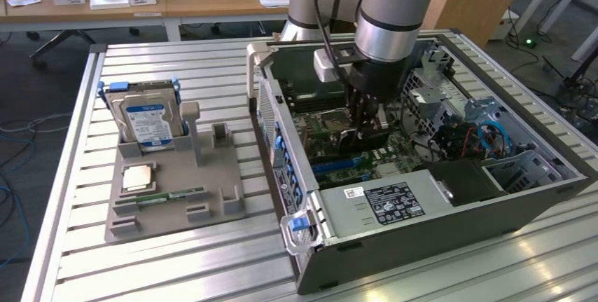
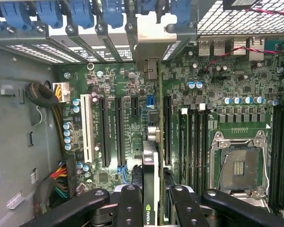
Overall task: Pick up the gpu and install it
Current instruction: 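Insert the gpu into the slot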
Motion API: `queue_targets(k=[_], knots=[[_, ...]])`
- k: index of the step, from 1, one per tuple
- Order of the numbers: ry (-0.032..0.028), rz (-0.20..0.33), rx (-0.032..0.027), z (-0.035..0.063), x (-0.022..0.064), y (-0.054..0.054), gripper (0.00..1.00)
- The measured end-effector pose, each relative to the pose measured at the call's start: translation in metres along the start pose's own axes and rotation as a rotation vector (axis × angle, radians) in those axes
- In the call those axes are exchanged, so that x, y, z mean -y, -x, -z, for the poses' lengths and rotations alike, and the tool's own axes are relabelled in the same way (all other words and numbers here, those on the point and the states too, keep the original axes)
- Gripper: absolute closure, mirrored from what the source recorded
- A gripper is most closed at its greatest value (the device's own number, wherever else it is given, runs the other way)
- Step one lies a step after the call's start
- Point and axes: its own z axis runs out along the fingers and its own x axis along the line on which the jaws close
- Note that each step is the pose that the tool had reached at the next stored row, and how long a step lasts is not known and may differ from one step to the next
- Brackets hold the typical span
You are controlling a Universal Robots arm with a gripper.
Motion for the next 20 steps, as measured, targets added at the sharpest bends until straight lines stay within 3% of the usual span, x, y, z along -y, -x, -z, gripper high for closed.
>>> queue_targets(k=[20], knots=[[-0.0014, 0.000, 0.0001, -0.0018, -0.0069, -0.0004, 0.73]])
